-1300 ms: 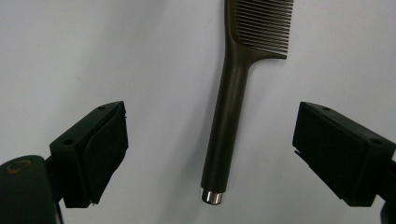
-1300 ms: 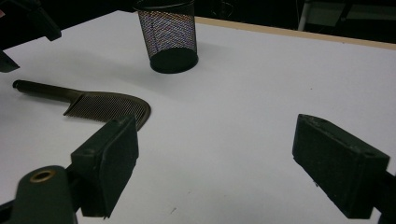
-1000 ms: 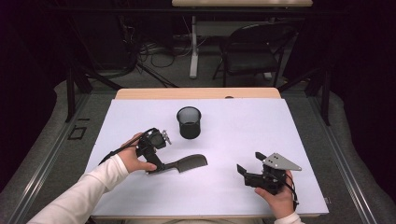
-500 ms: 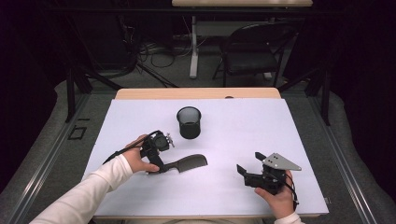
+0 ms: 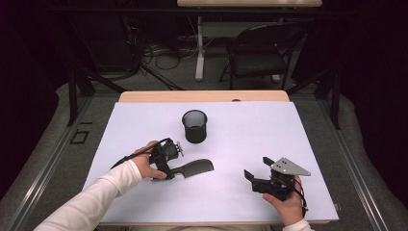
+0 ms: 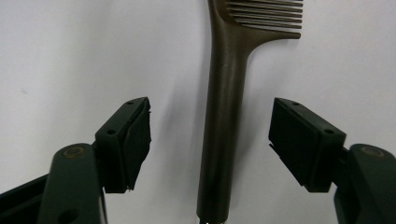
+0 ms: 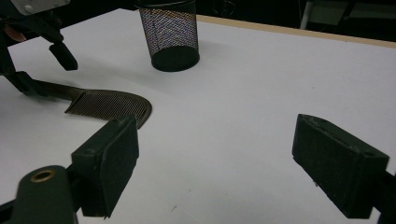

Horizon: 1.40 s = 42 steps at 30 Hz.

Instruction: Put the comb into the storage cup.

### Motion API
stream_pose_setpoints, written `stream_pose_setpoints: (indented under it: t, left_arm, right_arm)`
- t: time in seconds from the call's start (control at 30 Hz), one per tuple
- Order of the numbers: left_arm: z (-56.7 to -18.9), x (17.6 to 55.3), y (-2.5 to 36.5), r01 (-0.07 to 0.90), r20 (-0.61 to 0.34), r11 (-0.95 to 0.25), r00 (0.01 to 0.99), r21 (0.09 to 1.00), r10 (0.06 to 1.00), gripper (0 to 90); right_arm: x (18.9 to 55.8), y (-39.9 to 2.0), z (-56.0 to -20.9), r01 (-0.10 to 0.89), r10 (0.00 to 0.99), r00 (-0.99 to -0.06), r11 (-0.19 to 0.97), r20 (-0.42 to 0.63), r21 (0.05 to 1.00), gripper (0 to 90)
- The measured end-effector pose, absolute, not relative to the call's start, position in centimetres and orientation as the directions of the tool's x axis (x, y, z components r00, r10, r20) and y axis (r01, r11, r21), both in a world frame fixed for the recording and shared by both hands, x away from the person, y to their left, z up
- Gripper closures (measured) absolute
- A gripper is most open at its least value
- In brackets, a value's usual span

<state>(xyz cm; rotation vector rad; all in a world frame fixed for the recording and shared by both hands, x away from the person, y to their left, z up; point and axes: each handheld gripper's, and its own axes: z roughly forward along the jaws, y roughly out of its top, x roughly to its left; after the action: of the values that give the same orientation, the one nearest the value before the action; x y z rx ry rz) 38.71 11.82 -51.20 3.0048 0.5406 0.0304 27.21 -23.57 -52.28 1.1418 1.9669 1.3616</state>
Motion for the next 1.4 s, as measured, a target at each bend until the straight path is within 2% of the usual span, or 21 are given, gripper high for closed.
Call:
stream_pose_setpoints:
  t: [0.1, 0.4, 0.47, 0.67, 1.13, 1.4]
  left_arm:
    - [-51.4, 38.7, 11.7, 0.336, 0.000, -0.938, 0.941, 0.082, 0.337, 33.7]
    - [-51.7, 38.8, 11.4, 0.322, 0.007, -0.943, 0.946, 0.080, 0.324, 35.7]
    - [-51.7, 38.8, 11.3, 0.327, -0.005, -0.941, 0.945, 0.084, 0.328, 39.5]
    - [-51.8, 38.9, 11.1, 0.306, 0.009, -0.950, 0.951, 0.066, 0.308, 40.2]
    - [-52.2, 39.0, 10.8, 0.298, -0.003, -0.954, 0.954, 0.044, 0.298, 54.0]
    - [-52.2, 38.9, 10.6, 0.292, 0.006, -0.954, 0.956, 0.064, 0.293, 55.4]
  right_arm:
    - [27.2, -23.6, -52.3, 0.361, 0.844, -0.533, 0.155, 0.067, 0.920, 14.7]
    - [27.2, -23.6, -52.3, 0.363, 0.844, -0.533, 0.156, 0.068, 0.919, 14.7]
    - [27.2, -23.6, -52.3, 0.362, 0.844, -0.533, 0.157, 0.066, 0.919, 14.7]
    - [27.2, -23.6, -52.3, 0.363, 0.842, -0.534, 0.155, 0.069, 0.919, 14.8]
    - [27.2, -23.7, -52.3, 0.367, 0.842, -0.535, 0.154, 0.073, 0.917, 14.9]
    - [27.2, -23.7, -52.3, 0.370, 0.841, -0.536, 0.157, 0.073, 0.916, 15.0]
